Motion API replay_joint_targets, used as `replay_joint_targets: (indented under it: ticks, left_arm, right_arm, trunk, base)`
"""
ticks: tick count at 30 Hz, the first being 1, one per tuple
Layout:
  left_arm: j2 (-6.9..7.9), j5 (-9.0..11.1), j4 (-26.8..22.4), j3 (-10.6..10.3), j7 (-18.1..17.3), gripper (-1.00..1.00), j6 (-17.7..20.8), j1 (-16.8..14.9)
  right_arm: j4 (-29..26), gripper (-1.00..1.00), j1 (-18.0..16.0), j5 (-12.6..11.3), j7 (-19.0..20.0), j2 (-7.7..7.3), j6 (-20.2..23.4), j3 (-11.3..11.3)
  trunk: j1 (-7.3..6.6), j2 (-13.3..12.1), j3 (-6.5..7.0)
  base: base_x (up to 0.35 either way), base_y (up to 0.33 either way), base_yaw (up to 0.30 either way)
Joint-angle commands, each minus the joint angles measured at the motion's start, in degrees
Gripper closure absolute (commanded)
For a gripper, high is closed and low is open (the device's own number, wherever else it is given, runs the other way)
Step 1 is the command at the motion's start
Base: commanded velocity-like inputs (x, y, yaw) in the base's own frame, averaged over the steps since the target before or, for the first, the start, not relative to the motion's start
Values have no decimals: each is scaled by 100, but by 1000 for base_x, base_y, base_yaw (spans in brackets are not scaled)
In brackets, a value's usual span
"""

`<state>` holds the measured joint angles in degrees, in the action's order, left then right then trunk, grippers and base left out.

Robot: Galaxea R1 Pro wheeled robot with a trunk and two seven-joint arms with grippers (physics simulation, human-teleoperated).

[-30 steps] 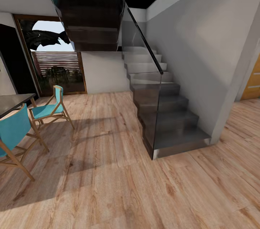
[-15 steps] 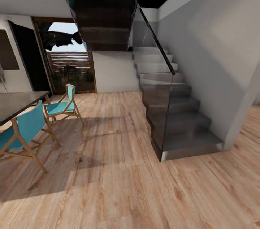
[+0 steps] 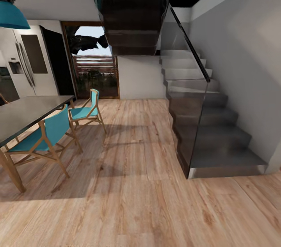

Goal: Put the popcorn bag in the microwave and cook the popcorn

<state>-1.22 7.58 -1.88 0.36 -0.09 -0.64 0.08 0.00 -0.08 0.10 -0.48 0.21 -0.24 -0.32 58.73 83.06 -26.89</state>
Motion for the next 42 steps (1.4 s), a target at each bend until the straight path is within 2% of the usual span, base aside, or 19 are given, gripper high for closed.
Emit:
replay_joint_targets:
  ticks: [1,23,28,42]
  left_arm:
    - [-1,51,-5,-1,0,-100,-7,1]
    - [-1,51,-6,4,17,-100,-12,1]
    - [-1,59,-6,4,18,-100,-8,1]
    - [-1,60,-6,0,18,-100,-7,1]
  right_arm:
    - [0,-100,-1,3,-5,2,-3,-3]
    - [8,-100,-1,-24,-5,1,-15,-3]
    - [52,-100,-1,-28,-12,5,-277,-3]
    - [61,-100,-1,-25,-14,6,-301,-3]
  trunk:
    - [0,2,-4]
    - [0,2,-4]
    - [0,2,-4]
    - [0,2,-4]
  base:
    - [0,0,268]
    - [0,0,268]
    - [0,0,269]
    - [0,0,268]
